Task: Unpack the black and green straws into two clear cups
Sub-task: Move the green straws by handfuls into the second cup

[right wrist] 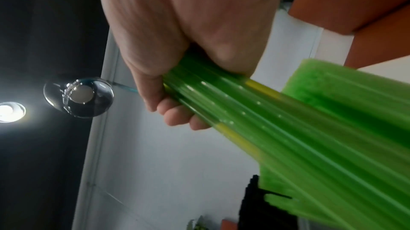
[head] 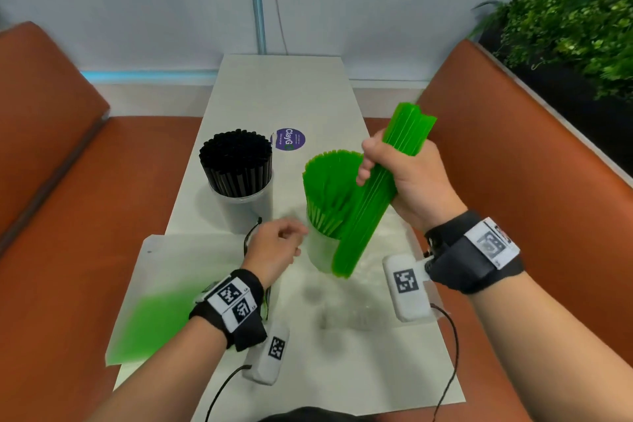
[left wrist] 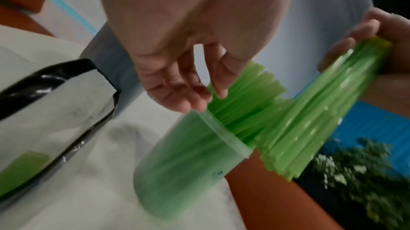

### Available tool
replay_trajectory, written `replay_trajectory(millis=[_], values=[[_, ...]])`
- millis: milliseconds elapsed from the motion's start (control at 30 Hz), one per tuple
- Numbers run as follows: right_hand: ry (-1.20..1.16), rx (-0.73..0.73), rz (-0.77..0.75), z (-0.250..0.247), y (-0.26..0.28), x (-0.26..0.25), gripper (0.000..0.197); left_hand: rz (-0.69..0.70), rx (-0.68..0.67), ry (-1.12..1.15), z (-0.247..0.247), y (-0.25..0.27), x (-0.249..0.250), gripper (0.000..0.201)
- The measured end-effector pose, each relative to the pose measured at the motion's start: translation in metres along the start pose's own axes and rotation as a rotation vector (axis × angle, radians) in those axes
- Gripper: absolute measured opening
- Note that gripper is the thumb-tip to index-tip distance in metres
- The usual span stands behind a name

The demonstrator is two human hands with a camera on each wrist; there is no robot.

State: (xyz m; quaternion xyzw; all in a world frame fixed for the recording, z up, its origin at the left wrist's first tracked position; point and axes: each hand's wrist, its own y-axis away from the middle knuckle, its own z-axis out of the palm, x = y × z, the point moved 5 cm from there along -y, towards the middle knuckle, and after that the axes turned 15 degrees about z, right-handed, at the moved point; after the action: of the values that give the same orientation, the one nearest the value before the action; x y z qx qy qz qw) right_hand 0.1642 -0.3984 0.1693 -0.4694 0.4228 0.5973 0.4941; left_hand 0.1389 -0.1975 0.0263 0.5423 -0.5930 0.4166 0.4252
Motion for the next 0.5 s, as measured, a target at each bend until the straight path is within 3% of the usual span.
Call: replay_trajectory(millis=[133, 267, 500], values=[[0.119, 0.091, -0.064, -0.01, -0.003, 0.003, 0.018, 0.145, -0.205, -0.27, 0.017, 0.001, 0.001, 0.036], [0.1, 0.165, -0.138, -0.017, -0.015, -0.007, 0.019, 0.158, -0.34, -0.406, 0.027, -0.002, 0.002, 0.05], [0.151, 0.155, -0.186, -0.01, -0.033, -0.002, 0.014, 0.114, -0.41, -0.502, 0.031, -0.001, -0.004, 0.052]])
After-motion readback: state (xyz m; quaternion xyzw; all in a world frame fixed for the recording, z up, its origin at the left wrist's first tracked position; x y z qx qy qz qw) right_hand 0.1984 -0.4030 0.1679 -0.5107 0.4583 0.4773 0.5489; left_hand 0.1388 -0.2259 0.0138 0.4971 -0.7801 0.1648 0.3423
